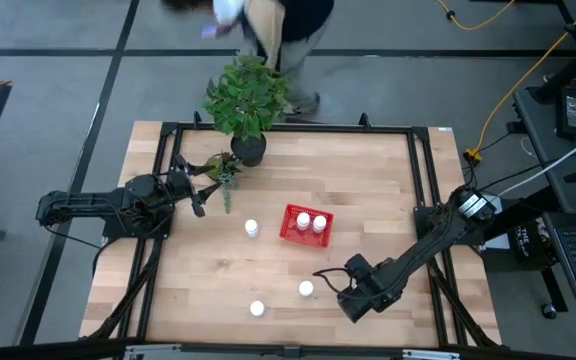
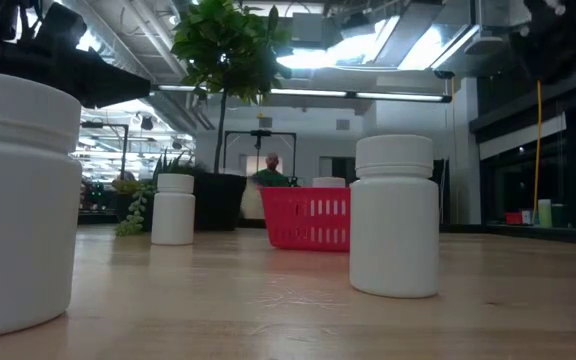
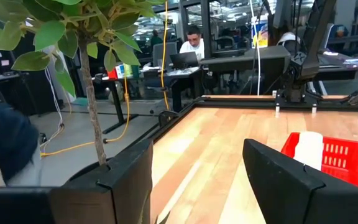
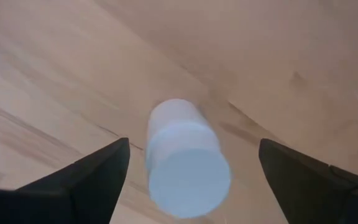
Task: Pick and place pill bottles into a basket
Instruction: Put the white pill bottle into the red bin
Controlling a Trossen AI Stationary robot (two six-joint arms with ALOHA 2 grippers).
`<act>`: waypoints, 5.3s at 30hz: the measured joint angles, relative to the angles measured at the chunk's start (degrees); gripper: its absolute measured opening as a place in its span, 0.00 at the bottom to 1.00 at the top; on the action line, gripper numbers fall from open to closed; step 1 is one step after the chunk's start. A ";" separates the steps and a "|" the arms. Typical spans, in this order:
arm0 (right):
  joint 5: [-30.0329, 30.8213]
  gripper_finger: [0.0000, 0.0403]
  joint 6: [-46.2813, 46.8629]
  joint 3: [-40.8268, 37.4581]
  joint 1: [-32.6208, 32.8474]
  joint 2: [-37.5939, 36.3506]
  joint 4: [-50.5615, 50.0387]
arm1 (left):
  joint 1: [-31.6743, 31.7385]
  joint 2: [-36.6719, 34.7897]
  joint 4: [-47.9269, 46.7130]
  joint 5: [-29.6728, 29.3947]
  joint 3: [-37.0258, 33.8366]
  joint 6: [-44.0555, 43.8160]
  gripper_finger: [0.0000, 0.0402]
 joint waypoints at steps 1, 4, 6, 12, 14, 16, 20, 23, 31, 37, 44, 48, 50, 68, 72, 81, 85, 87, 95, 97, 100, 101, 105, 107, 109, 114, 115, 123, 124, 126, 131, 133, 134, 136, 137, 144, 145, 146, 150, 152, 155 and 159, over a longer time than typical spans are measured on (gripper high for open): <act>-0.33 0.89 -0.04 -0.65 0.00 0.00 0.99 | 0.00 0.00 0.02 0.00 0.00 0.00 0.61; -1.80 0.89 -0.23 -2.46 0.00 0.00 3.75 | 0.00 0.00 0.02 0.00 0.00 0.00 0.61; -1.91 0.87 -0.32 -2.83 0.00 0.04 4.94 | 0.00 0.00 0.00 0.00 0.00 0.00 0.61; -1.89 0.70 -0.37 -1.77 0.00 0.04 5.20 | 0.00 0.00 0.00 0.00 0.00 0.00 0.61; -1.89 0.61 -0.37 -1.27 0.00 0.04 5.21 | 0.00 0.00 0.02 0.00 0.00 0.00 0.61; -1.90 0.49 -0.39 -0.76 0.00 0.04 5.17 | 0.00 0.00 0.00 0.01 0.00 0.00 0.61; -2.81 0.39 -2.64 1.06 -0.04 0.04 5.17 | 0.00 0.00 0.02 0.00 0.00 0.00 0.61; -2.59 0.39 -6.67 3.69 -0.65 0.04 4.87 | 0.01 0.00 0.01 0.02 0.00 0.00 0.61; 3.48 0.39 -25.28 16.13 -8.53 0.04 -3.37 | 0.00 0.00 0.01 0.02 0.00 0.00 0.61; 7.92 0.39 -43.07 25.03 -17.73 0.01 -2.92 | 0.00 0.00 0.00 0.02 0.00 0.00 0.61; 7.71 0.39 -56.94 26.75 -27.76 0.00 3.55 | 0.02 0.00 0.02 0.02 0.00 0.00 0.61; 5.85 0.39 -60.21 26.59 -30.99 1.74 5.11 | 0.00 0.00 0.01 0.02 0.00 0.00 0.61; 4.77 0.39 -61.75 26.56 -31.78 3.15 6.03 | 0.01 0.00 0.01 0.02 0.00 0.00 0.61; 2.79 0.39 -68.98 26.48 -34.80 12.02 4.56 | 0.00 0.00 0.01 0.02 0.00 0.00 0.61; 2.81 0.39 -70.13 26.44 -35.62 14.14 4.23 | 0.00 0.00 0.02 0.02 0.00 -0.02 0.61; 2.83 0.39 -70.93 26.46 -38.10 16.65 4.01 | 0.00 0.00 0.00 0.04 0.00 0.00 0.61; 2.83 0.39 -71.99 26.46 -38.42 17.46 4.06 | 0.02 0.00 0.02 0.03 0.00 0.00 0.61; 2.76 0.39 -72.01 26.46 -38.51 17.49 3.95 | 0.00 0.00 0.00 0.04 0.00 0.00 0.61; 2.85 0.60 -72.21 26.46 -38.67 17.49 3.95 | 0.01 0.00 0.01 0.03 0.00 0.00 0.61; 2.85 0.69 -72.21 26.46 -38.65 17.49 4.09 | 0.02 0.00 0.00 0.04 0.00 0.00 0.61; 2.83 0.78 -72.72 26.60 -38.75 17.49 4.60 | 0.02 0.00 0.02 0.04 0.00 0.00 0.61; 2.85 0.79 -73.30 26.95 -38.80 17.49 4.50 | 0.00 0.00 0.02 0.03 0.00 0.00 0.61; 4.29 0.82 -73.74 30.41 -38.77 17.49 4.00 | 0.02 0.00 0.01 0.03 0.00 -0.02 0.61; 5.08 0.82 -73.96 33.90 -38.77 17.49 2.35 | 0.01 0.00 0.02 0.03 0.00 0.00 0.61; 5.43 0.82 -74.08 37.87 -38.77 17.46 -0.11 | 0.02 0.00 0.02 0.02 0.00 0.00 0.61; 6.31 0.82 -73.59 48.50 -36.43 17.46 -14.35 | 0.02 0.00 0.02 0.02 0.00 0.00 0.61; 6.66 0.82 -73.66 50.63 -35.20 17.44 -17.73 | 0.00 0.00 0.02 0.02 0.00 -0.02 0.61; 6.95 0.82 -77.52 59.66 -18.71 16.30 -28.42 | 0.00 0.00 0.00 0.02 0.00 -0.01 0.61; 8.31 0.82 -77.29 59.76 -16.57 16.04 -28.52 | 0.02 0.00 0.02 0.02 0.00 0.00 0.61; 11.24 0.82 -76.47 59.49 -13.09 15.56 -29.11 | 0.00 0.00 0.06 0.02 0.00 0.00 0.61; 12.54 0.82 -72.59 59.15 -9.26 15.52 -25.88 | 0.01 0.00 0.09 0.02 -0.02 0.00 0.61; 12.40 0.82 -70.16 59.15 -8.75 15.52 -23.65 | 0.02 0.00 -0.07 0.02 -0.02 -0.01 0.61; 12.36 0.83 -69.34 59.15 -8.65 15.52 -22.49 | 0.00 0.00 0.04 0.02 -0.02 0.00 0.61; 12.47 0.84 -67.43 59.15 -8.57 15.52 -22.04 | 0.02 0.00 -0.05 0.02 -0.02 0.00 0.61; 12.47 0.85 -66.40 59.15 -8.59 15.52 -21.92 | 0.02 0.00 -0.02 0.02 -0.02 0.00 0.61; 9.83 0.88 -64.16 59.11 -9.80 20.53 -18.80 | 0.00 0.00 -0.01 0.02 -0.02 0.00 0.61; 9.57 0.88 -64.08 59.11 -9.97 21.39 -18.11 | 0.00 0.00 0.00 0.02 -0.02 0.00 0.61; 9.41 0.88 -63.12 59.09 -10.21 22.19 -17.78 | 0.02 0.00 -0.01 0.02 -0.02 0.00 0.61; 8.94 0.88 -59.72 59.09 -11.48 25.16 -18.43 | 0.00 0.00 0.00 0.02 -0.02 0.00 0.61; 7.31 0.88 -58.30 59.08 -12.02 26.47 -18.41 | 0.02 0.00 0.00 0.02 -0.02 0.00 0.61; 5.85 0.88 -56.28 59.07 -12.33 28.19 -18.24 | 0.01 0.00 -0.01 0.02 -0.02 0.00 0.61; 3.84 0.88 -52.53 59.07 -12.24 30.34 -18.34 | 0.02 0.00 -0.02 0.02 -0.02 0.00 0.61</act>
